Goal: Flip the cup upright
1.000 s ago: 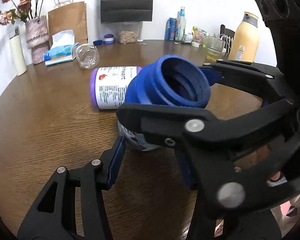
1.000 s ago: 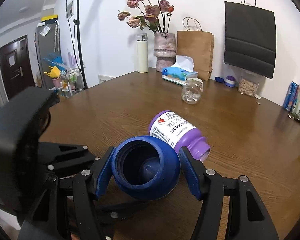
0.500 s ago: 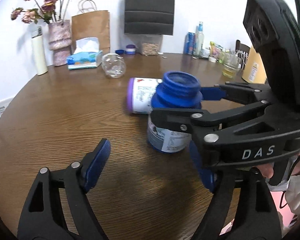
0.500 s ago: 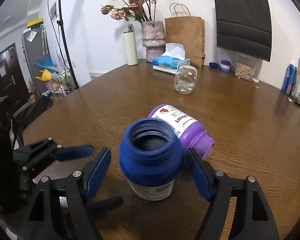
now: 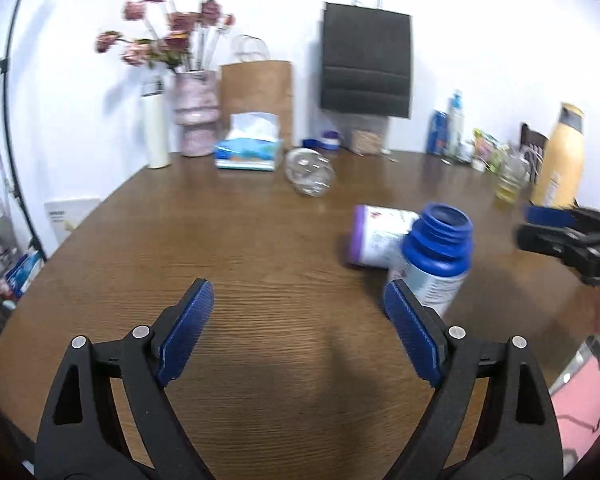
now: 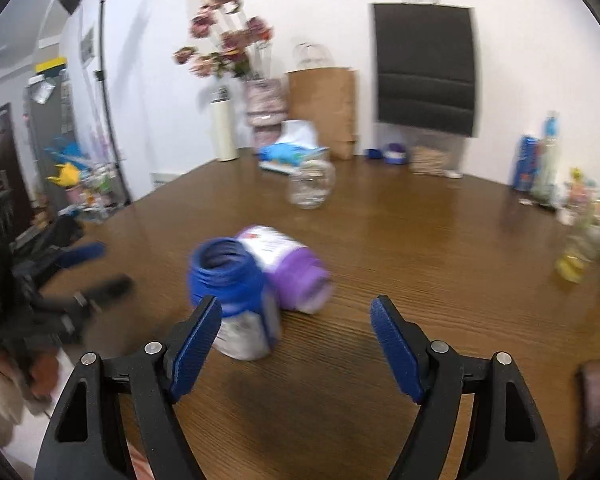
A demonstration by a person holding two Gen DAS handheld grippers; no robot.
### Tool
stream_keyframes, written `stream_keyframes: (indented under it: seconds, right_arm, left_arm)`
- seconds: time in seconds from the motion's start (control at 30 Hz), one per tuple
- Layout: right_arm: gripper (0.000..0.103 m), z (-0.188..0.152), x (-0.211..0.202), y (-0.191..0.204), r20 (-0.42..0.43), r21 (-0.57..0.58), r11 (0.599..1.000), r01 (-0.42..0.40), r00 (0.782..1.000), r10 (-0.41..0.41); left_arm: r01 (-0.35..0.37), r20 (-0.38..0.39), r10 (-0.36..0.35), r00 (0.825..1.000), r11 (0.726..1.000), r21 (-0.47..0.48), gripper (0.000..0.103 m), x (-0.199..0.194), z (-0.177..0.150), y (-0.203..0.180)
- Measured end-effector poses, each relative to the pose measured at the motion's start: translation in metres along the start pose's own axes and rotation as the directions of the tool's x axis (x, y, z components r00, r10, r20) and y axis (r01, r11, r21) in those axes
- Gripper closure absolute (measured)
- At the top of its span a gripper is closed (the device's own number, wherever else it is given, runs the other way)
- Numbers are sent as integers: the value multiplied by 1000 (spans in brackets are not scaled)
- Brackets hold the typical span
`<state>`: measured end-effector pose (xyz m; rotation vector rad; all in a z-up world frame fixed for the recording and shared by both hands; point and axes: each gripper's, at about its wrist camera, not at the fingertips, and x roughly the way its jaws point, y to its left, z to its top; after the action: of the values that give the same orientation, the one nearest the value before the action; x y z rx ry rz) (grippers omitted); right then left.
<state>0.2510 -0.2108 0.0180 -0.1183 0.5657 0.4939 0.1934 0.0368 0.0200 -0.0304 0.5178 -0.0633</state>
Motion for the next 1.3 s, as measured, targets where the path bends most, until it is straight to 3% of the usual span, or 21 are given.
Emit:
stream_keyframes:
  seconds: [0.07,0.2,0.5,0.6,0.67,0.73,0.83,0.9,1.03,1.13,1.3]
  right_arm:
    - [16,-6,-9,-12,-4,28,999,41,999,-41]
    - [16,-8,-21,-21,15,75,997,37,999,-38]
    - [16,-8,-24,-8,44,54,997,49,998,-52]
    - [16,-20,-43,5,110,46,996,76,991,-81]
    - [16,-35,-60,17,151,36,995,91,984,-95]
    - [16,-51,-69,30,143,3,995,104,984,-103]
    - [16,-86,-89,53,142,-47,994,103,985,-96]
    - [16,-106,-105,66,147,-45,994,101,985,-94]
    - [16,-127,-127,70,156,67,996,55,986,-65]
    - [16,-125,-126,77,153,28,995,99,983,-102]
    - [16,-126,-126,76,158,35,995,91,983,-96]
  left_arm:
    - [-9,9,9,1000,1000,-2,13,-3,3,3]
    - [-25,38,26,999,1000,-9,12,-9,9,4]
    - [-70,48,70,996,998,-3,12,-28,8,-4]
    - [-71,98,72,993,997,-8,12,-59,-7,-16]
    - [-87,149,85,985,996,5,5,-82,-23,-25]
    - [-75,183,74,980,997,-3,0,-101,-40,-32]
    - [-17,177,18,984,1000,-10,0,-130,-64,-39]
    - [-26,192,23,981,1000,14,0,-146,-76,-45]
    - [-50,202,32,979,995,85,0,-158,-88,-59]
    - [-63,174,54,983,997,48,0,-157,-89,-55]
    - [-75,185,71,980,997,14,0,-159,-91,-50]
